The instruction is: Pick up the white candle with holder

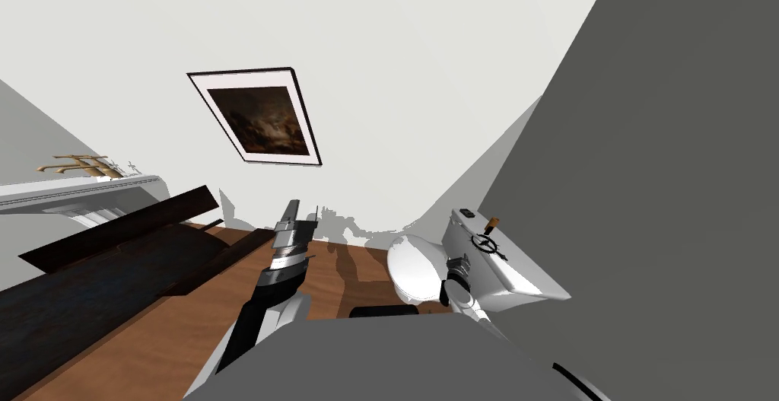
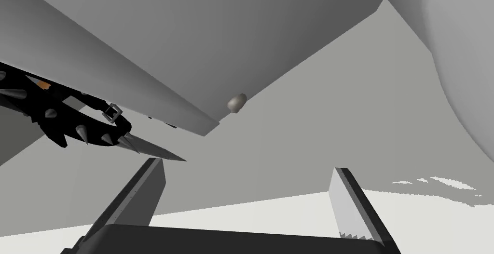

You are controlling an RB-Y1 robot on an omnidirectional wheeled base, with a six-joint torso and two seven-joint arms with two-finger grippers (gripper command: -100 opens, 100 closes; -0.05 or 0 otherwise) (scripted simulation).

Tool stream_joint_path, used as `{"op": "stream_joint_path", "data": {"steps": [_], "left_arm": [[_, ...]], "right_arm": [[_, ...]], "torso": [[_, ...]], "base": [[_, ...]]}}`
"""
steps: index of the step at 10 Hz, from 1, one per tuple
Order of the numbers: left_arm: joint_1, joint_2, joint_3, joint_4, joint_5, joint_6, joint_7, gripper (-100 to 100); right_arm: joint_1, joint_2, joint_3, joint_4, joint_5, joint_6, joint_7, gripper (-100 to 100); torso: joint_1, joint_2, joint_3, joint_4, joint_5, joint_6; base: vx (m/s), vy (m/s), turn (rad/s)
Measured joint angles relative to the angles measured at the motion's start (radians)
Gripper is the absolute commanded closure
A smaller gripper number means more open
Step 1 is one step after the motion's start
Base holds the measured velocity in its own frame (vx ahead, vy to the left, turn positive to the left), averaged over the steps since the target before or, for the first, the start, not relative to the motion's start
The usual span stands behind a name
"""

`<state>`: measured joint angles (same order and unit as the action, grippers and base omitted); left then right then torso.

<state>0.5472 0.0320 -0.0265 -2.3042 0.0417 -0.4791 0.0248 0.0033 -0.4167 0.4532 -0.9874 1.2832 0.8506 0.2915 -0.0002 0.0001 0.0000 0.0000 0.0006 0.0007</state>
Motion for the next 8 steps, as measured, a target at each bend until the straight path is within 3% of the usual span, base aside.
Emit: {"op": "stream_joint_path", "data": {"steps": [4, 5, 7, 8], "left_arm": [[0.0, 0.0, 0.0, 0.0, 0.0, 0.0, 0.0, 0], [0.0, 0.0, 0.0, 0.0, 0.0, 0.0, 0.0, 0], [0.0, 0.0, 0.0, 0.0, 0.0, 0.0, 0.0, 0], [0.0, 0.0, 0.0, 0.0, 0.0, 0.0, 0.0, 0]], "right_arm": [[-0.039, -0.018, 0.026, 0.069, 0.075, 0.079, 0.02, -100], [-0.051, -0.02, 0.032, 0.095, 0.093, 0.096, 0.02, -100], [-0.108, -0.025, 0.06, 0.201, 0.161, 0.145, 0.008, -100], [-0.111, -0.032, 0.064, 0.206, 0.174, 0.166, 0.02, -100]], "torso": [[0.0, 0.0, 0.0, 0.0, 0.0, 0.0], [0.0, 0.0, 0.0, 0.0, 0.0, 0.0], [0.0, 0.0, 0.0, 0.0, 0.0, 0.0], [0.0, 0.0, 0.0, 0.0, 0.0, 0.0]], "base": [[0.01, 0.004, -0.002], [0.013, 0.009, -0.008], [0.018, 0.008, -0.008], [0.013, 0.001, -0.012]]}}
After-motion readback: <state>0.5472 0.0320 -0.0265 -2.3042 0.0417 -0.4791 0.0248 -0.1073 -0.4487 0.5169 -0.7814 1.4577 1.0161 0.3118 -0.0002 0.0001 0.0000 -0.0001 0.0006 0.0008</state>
